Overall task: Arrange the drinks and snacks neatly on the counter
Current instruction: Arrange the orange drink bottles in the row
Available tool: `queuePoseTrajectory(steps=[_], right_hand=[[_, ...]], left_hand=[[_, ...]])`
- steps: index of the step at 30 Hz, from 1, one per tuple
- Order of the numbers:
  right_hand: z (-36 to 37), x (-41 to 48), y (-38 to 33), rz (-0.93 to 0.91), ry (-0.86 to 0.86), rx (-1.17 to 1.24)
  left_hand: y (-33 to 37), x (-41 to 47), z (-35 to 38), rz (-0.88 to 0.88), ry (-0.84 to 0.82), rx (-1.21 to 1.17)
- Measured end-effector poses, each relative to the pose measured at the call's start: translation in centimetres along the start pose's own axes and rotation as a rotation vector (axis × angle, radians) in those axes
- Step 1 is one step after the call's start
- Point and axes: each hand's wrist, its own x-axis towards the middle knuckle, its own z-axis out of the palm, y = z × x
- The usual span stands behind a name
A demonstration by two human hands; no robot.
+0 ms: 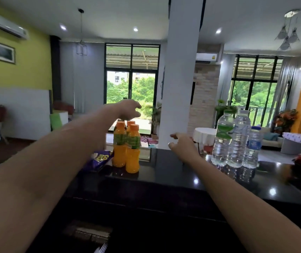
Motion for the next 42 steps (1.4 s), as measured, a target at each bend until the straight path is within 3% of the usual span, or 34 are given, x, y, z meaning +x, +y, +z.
queuePoseTrajectory(steps=[10, 17, 28, 42], right_hand=[[4.4, 0.7, -7.9, -0.083, -0.093, 0.304], [4.0, 2.4, -10.0, -0.067, -0.070, 0.186], [2.3, 3.0, -11.4, -0.078, -0.087, 0.062], [-8.6, 6.9, -1.0, 0.075, -0.168, 0.046]], left_hand=[[-4.5, -2.9, 1.5, 0.000, -0.052, -0.047], [-4.8, -3.1, 2.0, 0.020, 0.038, -0.052], [-4.9, -4.0, 1.3, -0.031, -0.034, -0.250], [4.5, 1.6, 3.1, 0.114, 0.109, -0.467]])
